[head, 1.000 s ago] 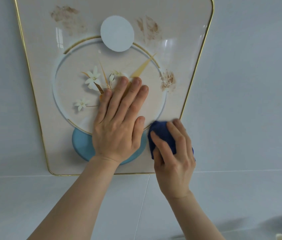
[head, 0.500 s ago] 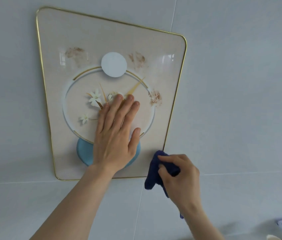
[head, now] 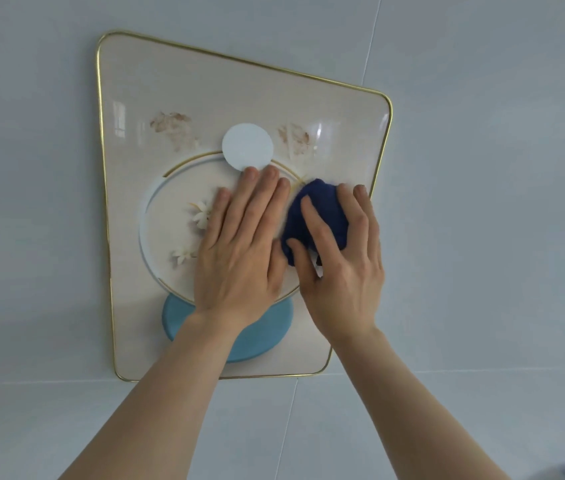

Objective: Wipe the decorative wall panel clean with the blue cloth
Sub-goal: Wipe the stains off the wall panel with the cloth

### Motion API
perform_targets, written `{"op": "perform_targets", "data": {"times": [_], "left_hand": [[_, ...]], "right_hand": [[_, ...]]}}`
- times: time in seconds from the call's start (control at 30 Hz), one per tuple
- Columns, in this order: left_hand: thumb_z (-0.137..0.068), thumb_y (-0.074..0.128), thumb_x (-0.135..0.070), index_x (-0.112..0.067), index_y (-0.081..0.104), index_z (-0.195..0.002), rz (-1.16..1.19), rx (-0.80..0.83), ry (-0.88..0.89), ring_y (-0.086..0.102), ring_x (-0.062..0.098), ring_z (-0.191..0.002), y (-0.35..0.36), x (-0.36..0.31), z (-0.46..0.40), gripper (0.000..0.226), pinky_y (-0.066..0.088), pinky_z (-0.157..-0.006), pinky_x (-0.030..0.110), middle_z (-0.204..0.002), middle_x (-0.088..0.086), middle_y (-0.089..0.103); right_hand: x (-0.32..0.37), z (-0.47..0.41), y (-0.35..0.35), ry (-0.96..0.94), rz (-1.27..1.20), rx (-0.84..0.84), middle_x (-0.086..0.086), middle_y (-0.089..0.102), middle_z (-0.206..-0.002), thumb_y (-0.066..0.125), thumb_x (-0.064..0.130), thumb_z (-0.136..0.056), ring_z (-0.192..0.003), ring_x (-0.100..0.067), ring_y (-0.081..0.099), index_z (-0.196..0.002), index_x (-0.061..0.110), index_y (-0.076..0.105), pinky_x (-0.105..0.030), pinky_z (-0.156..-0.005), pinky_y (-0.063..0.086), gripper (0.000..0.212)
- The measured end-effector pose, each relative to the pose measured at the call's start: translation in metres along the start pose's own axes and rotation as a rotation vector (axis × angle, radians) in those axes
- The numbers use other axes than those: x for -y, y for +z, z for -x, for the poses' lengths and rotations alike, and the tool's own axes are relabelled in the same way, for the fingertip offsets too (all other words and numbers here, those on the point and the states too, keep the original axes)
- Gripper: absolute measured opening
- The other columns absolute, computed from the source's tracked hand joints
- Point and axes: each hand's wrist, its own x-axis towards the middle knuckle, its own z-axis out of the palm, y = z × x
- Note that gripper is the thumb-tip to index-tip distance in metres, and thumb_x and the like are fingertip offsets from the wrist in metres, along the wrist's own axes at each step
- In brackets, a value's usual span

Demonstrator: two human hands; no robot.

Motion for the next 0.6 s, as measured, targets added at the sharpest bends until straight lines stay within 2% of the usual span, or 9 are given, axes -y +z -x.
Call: {"op": "perform_targets", "data": {"times": [0.1, 0.23, 0.4, 0.5, 0.6], "left_hand": [[-0.103, 0.040, -0.025, -0.013, 0.018, -0.163, -0.002, -0.016, -0.003, 0.010, 0.021, -0.161, 0.003, 0.001, 0.001, 0.065, 0.011, -0.131, 0.046, -0.173, 0.002, 0.016], [-0.100, 0.044, -0.023, -0.014, 0.018, -0.164, 0.000, -0.018, -0.011, 0.010, 0.020, -0.161, 0.004, 0.001, 0.001, 0.069, 0.009, -0.132, 0.044, -0.173, 0.001, 0.016], [-0.099, 0.044, -0.022, -0.016, 0.018, -0.164, 0.004, -0.032, -0.023, 0.011, 0.020, -0.161, 0.004, -0.002, 0.002, 0.070, 0.013, -0.131, 0.046, -0.172, 0.000, 0.016], [-0.099, 0.044, -0.022, -0.016, 0.017, -0.164, -0.003, -0.034, -0.034, 0.011, 0.020, -0.161, 0.004, -0.003, 0.002, 0.071, 0.012, -0.131, 0.045, -0.173, 0.000, 0.015], [-0.101, 0.041, -0.023, -0.015, 0.017, -0.164, -0.005, -0.035, -0.023, 0.010, 0.020, -0.161, 0.005, -0.002, 0.002, 0.068, 0.011, -0.132, 0.045, -0.173, 0.000, 0.016]], "right_hand": [[-0.011, -0.007, 0.000, -0.054, 0.045, -0.090, -0.019, 0.062, -0.142, 0.064, 0.024, -0.104, -0.140, -0.039, 0.052, -0.127, 0.018, 0.075, -0.050, -0.098, 0.057, 0.026], [-0.027, -0.022, -0.005, -0.136, 0.126, -0.140, -0.017, 0.069, -0.130, 0.069, 0.016, -0.101, -0.125, -0.040, 0.062, -0.117, 0.017, 0.079, -0.048, -0.096, 0.050, 0.019], [-0.026, -0.050, -0.003, 0.074, 0.028, -0.248, -0.019, 0.067, -0.127, 0.066, 0.002, -0.096, -0.116, -0.040, 0.057, -0.116, 0.011, 0.078, -0.052, -0.093, 0.048, 0.025], [-0.021, -0.032, 0.001, 0.041, 0.033, -0.227, -0.018, 0.068, -0.127, 0.067, -0.002, -0.096, -0.113, -0.039, 0.058, -0.115, 0.009, 0.078, -0.049, -0.093, 0.048, 0.025], [-0.029, 0.005, -0.003, -0.027, 0.066, -0.120, -0.018, 0.070, -0.124, 0.071, -0.005, -0.092, -0.110, -0.036, 0.057, -0.112, 0.008, 0.079, -0.047, -0.090, 0.047, 0.025]]}}
